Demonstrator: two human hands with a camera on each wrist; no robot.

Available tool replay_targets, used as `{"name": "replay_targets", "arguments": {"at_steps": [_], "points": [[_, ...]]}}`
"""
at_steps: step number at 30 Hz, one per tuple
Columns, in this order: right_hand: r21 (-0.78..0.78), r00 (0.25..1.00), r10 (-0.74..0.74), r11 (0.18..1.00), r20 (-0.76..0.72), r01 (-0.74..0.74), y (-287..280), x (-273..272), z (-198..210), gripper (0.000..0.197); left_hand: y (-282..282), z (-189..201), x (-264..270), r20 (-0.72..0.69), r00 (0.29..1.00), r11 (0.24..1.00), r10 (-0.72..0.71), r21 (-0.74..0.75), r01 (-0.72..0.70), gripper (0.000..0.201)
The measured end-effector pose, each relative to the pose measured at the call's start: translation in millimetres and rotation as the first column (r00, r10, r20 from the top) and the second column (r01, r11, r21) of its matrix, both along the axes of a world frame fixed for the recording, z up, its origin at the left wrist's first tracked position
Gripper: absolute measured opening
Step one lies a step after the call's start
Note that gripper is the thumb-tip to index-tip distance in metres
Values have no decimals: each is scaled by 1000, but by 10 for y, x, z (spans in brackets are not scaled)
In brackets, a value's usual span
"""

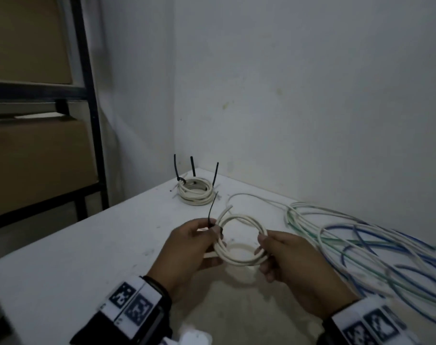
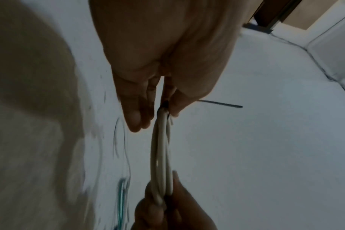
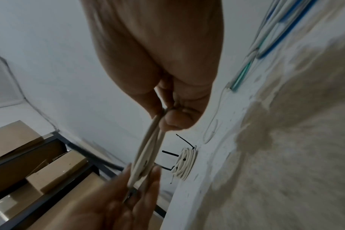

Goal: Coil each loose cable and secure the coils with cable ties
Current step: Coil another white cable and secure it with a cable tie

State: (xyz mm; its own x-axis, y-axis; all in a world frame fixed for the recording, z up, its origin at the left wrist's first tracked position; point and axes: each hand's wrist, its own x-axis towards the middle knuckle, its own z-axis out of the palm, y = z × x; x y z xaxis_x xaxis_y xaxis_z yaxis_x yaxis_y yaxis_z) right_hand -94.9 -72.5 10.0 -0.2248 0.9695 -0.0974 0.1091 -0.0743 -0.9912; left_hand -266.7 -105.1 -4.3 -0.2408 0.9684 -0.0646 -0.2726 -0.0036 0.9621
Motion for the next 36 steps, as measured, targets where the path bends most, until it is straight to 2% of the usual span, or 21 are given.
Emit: {"name": "replay_targets", "arguments": {"at_steps": [4, 6, 11, 16, 20, 23, 27, 29, 30, 36], "points": [[-71, 995, 48, 996, -88, -54, 283, -193, 11, 29, 179, -10, -312, 8, 1000, 999, 19, 26, -19, 23], [-91, 988, 34, 995, -149, -48, 399, -298, 10, 28, 296, -1, -402, 21, 997, 996, 68, 53, -69, 17], [-156, 978, -113, 984, -172, 87, 625, -381, -136, 27, 809, 70, -677, 136, 968, 970, 213, 90, -226, 15], [-272, 937, -229, 949, -262, 156, 819, -335, -282, 24, 1456, 43, -878, 123, 923, 924, 365, 72, -375, 7], [-337, 918, -256, 930, -302, 148, 899, -294, -394, 23, 1837, -159, -999, -5, 899, 899, 437, 29, -437, 7], [-384, 889, -286, 913, -357, 139, 924, -249, -472, 22, 1979, -268, -1093, -38, 872, 873, 488, 22, -487, 14], [-391, 875, -282, 913, -394, 118, 948, -229, -513, 21, 2020, -305, -1109, -96, 864, 869, 494, 47, -492, 4], [-384, 874, -272, 917, -402, 109, 960, -225, -530, 21, 2017, -336, -1107, -171, 852, 869, 495, 69, -491, 16], [-381, 873, -266, 919, -410, 101, 963, -221, -536, 21, 2017, -357, -1107, -214, 841, 867, 498, 82, -492, 19], [-364, 854, -245, 929, -460, 70, 983, -185, -596, 23, 1919, -384, -1099, -424, 745, 848, 515, 125, -515, 8]]}}
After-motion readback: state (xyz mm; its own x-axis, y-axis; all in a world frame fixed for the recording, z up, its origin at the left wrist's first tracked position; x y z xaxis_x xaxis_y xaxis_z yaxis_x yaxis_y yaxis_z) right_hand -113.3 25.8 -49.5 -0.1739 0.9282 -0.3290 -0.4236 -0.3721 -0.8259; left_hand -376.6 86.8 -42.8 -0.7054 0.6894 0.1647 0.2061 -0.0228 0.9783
